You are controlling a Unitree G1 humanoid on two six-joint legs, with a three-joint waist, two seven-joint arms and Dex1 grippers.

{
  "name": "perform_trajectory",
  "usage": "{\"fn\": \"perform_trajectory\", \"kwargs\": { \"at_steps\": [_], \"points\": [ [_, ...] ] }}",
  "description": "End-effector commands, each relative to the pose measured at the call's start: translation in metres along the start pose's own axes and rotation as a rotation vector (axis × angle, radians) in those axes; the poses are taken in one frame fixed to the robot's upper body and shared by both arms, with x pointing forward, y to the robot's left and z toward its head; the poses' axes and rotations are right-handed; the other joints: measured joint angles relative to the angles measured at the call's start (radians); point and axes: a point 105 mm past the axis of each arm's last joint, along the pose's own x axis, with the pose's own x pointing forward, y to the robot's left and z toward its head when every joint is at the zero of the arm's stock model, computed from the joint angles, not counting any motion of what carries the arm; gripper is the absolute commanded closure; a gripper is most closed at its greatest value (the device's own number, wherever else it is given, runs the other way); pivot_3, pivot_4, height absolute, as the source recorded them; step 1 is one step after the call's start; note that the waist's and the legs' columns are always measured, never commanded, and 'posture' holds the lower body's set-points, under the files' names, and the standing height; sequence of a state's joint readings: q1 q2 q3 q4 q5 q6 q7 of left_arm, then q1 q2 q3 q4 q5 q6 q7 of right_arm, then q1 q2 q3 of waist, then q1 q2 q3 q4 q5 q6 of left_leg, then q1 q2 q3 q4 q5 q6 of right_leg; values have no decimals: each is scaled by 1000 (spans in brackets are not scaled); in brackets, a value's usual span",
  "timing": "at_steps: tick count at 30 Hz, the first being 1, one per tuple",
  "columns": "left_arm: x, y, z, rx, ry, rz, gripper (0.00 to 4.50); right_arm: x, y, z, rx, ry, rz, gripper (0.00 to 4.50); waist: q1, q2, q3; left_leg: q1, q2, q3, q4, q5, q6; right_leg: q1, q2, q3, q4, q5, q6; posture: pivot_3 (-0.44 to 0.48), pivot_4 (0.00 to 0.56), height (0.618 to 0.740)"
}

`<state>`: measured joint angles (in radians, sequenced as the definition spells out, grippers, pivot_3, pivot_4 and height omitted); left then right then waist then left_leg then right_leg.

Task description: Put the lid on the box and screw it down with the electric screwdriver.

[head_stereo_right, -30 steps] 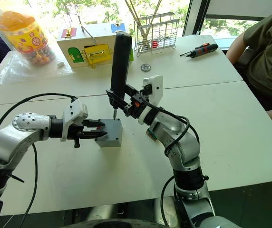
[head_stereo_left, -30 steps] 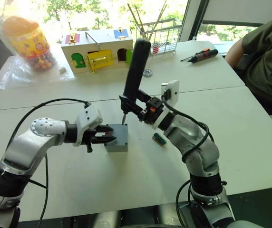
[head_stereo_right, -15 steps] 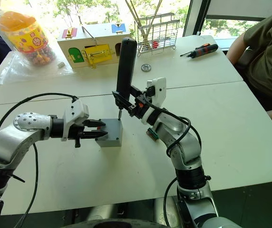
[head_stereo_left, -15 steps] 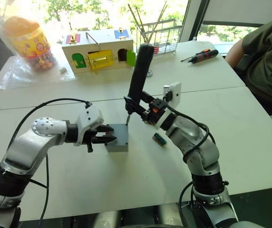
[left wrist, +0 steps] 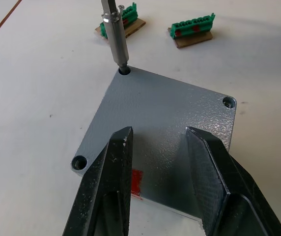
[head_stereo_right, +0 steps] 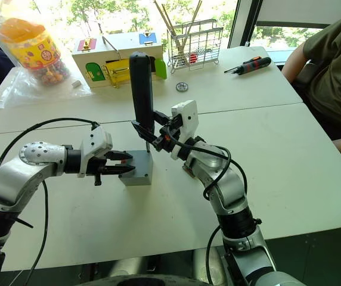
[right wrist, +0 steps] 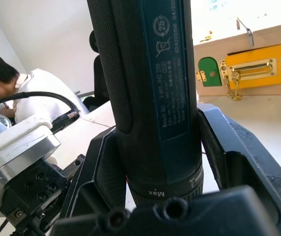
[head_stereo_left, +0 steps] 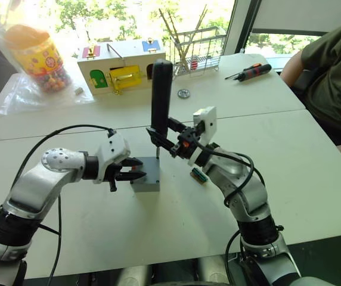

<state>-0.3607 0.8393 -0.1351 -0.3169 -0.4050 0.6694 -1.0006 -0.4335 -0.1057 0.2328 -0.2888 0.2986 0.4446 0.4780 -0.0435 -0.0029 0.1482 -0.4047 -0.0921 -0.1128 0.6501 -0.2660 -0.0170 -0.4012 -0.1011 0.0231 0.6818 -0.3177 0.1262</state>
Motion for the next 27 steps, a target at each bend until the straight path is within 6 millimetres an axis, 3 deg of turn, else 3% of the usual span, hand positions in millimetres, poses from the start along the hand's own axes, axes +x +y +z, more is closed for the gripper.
{"fn": "perform_trajectory", "kwargs": {
  "at_steps": [1, 8, 14, 27],
  "points": [
    [2, 0, -19, -43, 63, 1, 2824, 0, 13, -23, 78, 62, 60, 2607, 0, 0, -2, 0, 0, 0, -1, 0, 0, 0, 0, 0, 0, 0, 0, 0, 150, 740],
    [3, -3, -18, -41, 62, -7, 2824, -3, 25, -39, 61, 115, 122, 2607, 0, 1, -6, 14, 2, 0, -6, -3, 5, 10, 2, 1, -6, -1, -1, 0, 150, 740],
    [4, -3, -16, -39, 59, -7, 2824, -1, 33, -45, 34, 142, 165, 2607, -1, 3, -13, 14, 3, 0, -7, -3, 5, 12, 3, 1, -13, -1, -1, 0, 150, 740],
    [7, -5, -14, -38, 56, -10, 2824, -2, 17, -57, 104, 179, 81, 2607, 1, 3, -18, 14, 3, 0, -7, -3, 5, 12, 3, 2, -15, -1, -1, 0, 150, 740]
  ]
}}
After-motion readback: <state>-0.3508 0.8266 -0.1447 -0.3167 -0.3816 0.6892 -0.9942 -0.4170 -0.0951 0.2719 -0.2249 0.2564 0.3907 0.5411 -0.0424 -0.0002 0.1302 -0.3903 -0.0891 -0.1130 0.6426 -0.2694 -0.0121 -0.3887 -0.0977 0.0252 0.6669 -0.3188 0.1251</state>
